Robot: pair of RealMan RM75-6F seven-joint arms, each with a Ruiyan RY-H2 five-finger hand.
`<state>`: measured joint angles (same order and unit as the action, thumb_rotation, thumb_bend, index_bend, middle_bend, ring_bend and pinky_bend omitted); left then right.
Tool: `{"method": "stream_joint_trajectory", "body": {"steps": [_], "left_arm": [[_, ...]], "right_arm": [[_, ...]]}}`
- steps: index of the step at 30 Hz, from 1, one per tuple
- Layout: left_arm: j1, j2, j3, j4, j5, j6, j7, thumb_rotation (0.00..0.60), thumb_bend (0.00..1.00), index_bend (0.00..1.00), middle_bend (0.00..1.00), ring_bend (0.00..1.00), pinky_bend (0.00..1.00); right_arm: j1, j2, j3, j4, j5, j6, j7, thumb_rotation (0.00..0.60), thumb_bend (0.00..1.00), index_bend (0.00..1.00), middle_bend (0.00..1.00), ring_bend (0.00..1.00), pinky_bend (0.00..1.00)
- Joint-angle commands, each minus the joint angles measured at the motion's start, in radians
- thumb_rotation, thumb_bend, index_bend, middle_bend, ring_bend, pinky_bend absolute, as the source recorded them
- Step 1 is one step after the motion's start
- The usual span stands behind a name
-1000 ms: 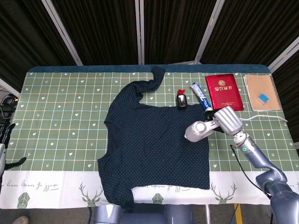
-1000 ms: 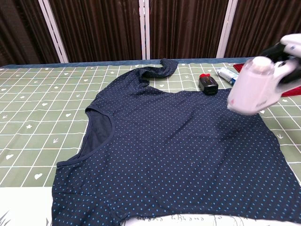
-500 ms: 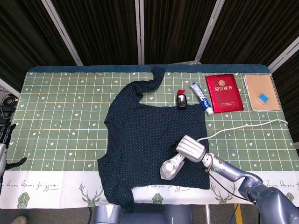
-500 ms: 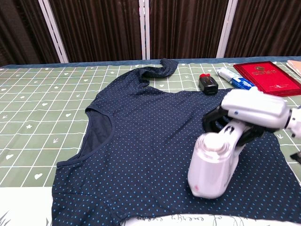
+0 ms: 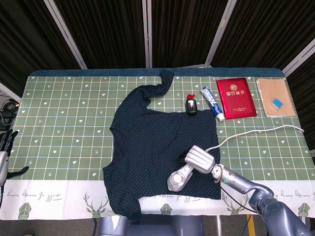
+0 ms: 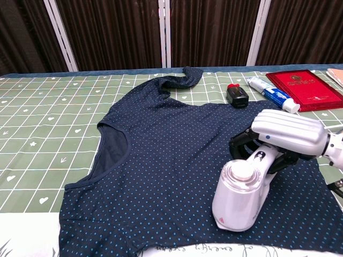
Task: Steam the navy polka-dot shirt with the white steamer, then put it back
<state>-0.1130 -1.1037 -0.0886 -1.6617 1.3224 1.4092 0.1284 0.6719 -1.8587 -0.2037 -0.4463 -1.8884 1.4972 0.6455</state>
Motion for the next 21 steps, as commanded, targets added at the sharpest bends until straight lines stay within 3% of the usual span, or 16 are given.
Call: {"method": "stream_joint_trajectory", "body": {"steps": [1, 14, 21], "left_arm": [[0.000, -0.002, 0.001, -0.001, 0.001, 0.000, 0.003, 0.600, 0.00, 0.00, 0.00, 0.00, 0.00], [-0.002, -0.007, 0.004, -0.003, 0.003, 0.001, 0.012, 0.600, 0.00, 0.00, 0.00, 0.00, 0.00], [-0.002, -0.008, 0.006, -0.007, 0.006, -0.001, 0.013, 0.600, 0.00, 0.00, 0.00, 0.00, 0.00]], "right_arm": [[-0.022, -0.022, -0.005, 0.063, 0.011, 0.000, 0.023, 0.600, 0.72, 0.93, 0.75, 0.73, 0.98], [-0.072, -0.033, 0.019, 0.232, 0.069, -0.019, 0.084, 0.600, 0.72, 0.93, 0.75, 0.73, 0.98], [-0.090, -0.020, 0.036, 0.267, 0.102, -0.069, 0.107, 0.600, 0.72, 0.93, 0.75, 0.73, 0.98]]}}
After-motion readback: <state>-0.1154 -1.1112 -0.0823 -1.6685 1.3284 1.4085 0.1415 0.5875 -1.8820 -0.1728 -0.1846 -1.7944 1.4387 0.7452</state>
